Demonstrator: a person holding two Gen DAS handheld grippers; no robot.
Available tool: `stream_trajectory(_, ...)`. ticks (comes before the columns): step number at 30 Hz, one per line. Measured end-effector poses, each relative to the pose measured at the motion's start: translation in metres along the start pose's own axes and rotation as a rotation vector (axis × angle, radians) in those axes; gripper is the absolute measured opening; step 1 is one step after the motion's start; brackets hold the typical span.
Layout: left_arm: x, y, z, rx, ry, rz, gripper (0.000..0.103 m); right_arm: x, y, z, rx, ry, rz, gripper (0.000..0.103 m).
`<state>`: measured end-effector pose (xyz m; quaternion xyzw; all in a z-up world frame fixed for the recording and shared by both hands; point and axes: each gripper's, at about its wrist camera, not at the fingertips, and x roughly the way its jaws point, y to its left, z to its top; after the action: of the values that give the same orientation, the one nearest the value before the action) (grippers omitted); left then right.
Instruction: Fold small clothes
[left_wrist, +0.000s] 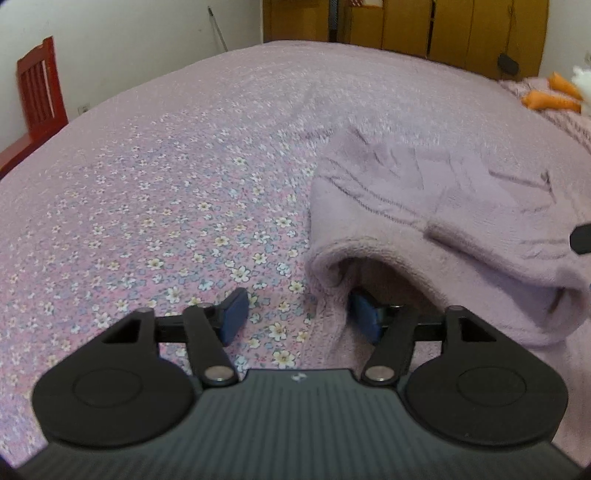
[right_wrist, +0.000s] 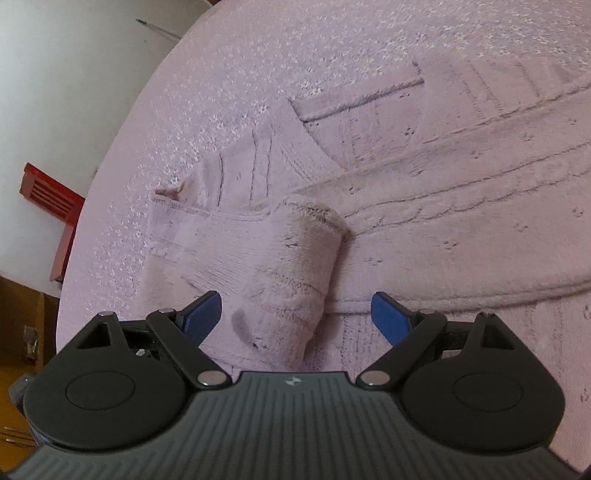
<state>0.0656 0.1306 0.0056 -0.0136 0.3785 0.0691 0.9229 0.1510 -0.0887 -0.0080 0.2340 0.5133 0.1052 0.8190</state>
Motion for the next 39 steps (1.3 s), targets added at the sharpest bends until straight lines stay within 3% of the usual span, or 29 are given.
stream_trajectory(3, 0.001, -0.001, 0.000, 0.019, -0.001, 0.017, 0.069, 0.008, 0.003, 0.001, -0.003, 0.040, 0.039, 0.068)
stream_trajectory(7, 0.003, 0.002, 0.001, 0.007, 0.003, 0.024, 0.074, 0.013, 0.004, 0.003, -0.003, 0.065, 0.030, 0.019)
stream_trajectory(10, 0.001, 0.003, -0.002, 0.007, -0.001, 0.026, 0.075, 0.001, 0.015, 0.010, -0.080, 0.026, 0.018, 0.014)
stream_trajectory(13, 0.002, 0.003, -0.002, 0.015, -0.003, 0.034, 0.075, -0.032, 0.031, 0.021, -0.199, -0.086, 0.011, 0.014)
stream_trajectory(17, 0.003, 0.003, -0.001, 0.021, 0.007, 0.033, 0.076, -0.064, 0.025, 0.029, -0.247, -0.195, -0.022, 0.014)
stream_trajectory(24, 0.009, 0.002, 0.002, 0.032, 0.028, 0.048, 0.082, -0.021, -0.045, 0.016, -0.156, -0.117, -0.142, 0.017)
stream_trajectory(28, 0.010, 0.001, 0.001, 0.042, 0.027, 0.048, 0.082, -0.023, -0.078, 0.010, -0.004, -0.157, -0.032, 0.023)
stream_trajectory(30, 0.010, 0.002, 0.001, 0.045, 0.032, 0.045, 0.082, -0.030, -0.079, 0.013, 0.016, -0.134, -0.032, 0.029)
stream_trajectory(31, 0.011, 0.002, 0.002, 0.048, 0.036, 0.043, 0.083, -0.033, -0.074, 0.013, 0.003, -0.134, -0.053, 0.038)
stream_trajectory(35, 0.014, 0.005, 0.006, 0.046, 0.057, 0.037, 0.088, -0.053, -0.046, 0.010, -0.121, -0.170, -0.199, 0.057)
stream_trajectory(39, 0.015, 0.005, 0.006, 0.048, 0.052, 0.045, 0.090, -0.056, -0.010, 0.004, -0.233, -0.184, -0.228, 0.064)
